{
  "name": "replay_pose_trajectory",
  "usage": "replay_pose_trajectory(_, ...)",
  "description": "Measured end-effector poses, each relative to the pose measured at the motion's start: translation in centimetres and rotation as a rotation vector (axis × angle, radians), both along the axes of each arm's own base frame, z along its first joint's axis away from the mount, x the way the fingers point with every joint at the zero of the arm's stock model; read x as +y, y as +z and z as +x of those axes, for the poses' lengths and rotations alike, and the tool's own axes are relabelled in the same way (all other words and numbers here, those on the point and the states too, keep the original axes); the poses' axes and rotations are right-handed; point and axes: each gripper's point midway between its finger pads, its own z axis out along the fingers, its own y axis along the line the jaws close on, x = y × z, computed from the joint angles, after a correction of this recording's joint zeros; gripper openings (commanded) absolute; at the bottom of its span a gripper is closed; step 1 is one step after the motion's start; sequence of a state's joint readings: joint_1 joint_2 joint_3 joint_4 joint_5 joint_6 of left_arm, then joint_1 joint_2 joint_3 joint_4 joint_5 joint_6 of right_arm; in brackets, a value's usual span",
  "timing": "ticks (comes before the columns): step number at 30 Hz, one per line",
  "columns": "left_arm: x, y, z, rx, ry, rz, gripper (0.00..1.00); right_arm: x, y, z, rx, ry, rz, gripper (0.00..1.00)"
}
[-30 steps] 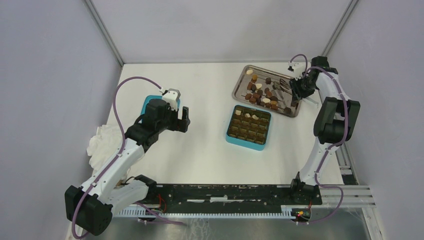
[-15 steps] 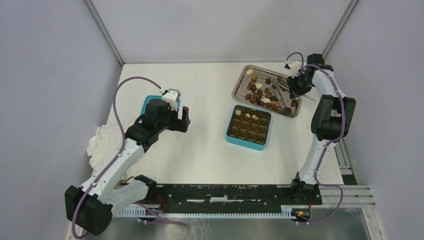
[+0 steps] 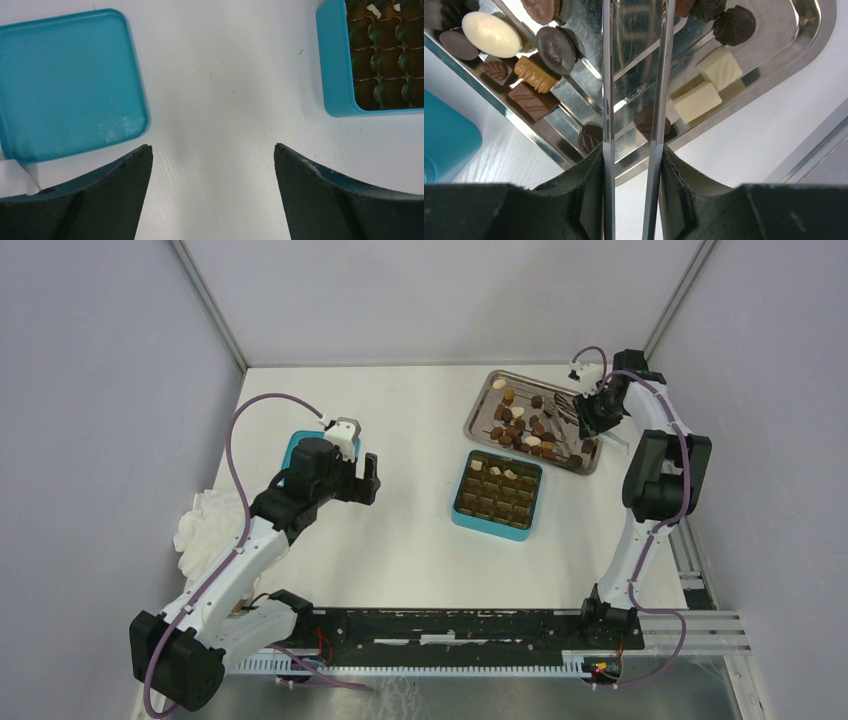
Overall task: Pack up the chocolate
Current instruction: Pick up the fake chocolate from the plate, then place the fake chocolate in the packing box.
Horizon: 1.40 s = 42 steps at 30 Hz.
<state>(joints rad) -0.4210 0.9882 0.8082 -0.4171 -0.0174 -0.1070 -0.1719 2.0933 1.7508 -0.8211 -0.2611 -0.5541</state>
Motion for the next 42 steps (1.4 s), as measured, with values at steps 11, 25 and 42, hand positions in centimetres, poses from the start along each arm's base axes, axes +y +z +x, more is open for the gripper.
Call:
replay_pose_trajectory(11,0.0,0.0,0.0,0.0,0.0,0.0,0.95,0.5,3.1,-3.7,-0.068,0.003,0.02,0.0)
replay_pose_trajectory(25,0.0,0.0,0.0,0.0,0.0,0.0,0.96,4.2,9.2,-12.1,-0.228,0.175,0.1,0.01)
replay_pose_trajectory(42,0.0,0.0,0.0,0.0,0.0,0.0,0.96,7.3,5.0,-22.6,-0.117,0.32,0.149,0.13)
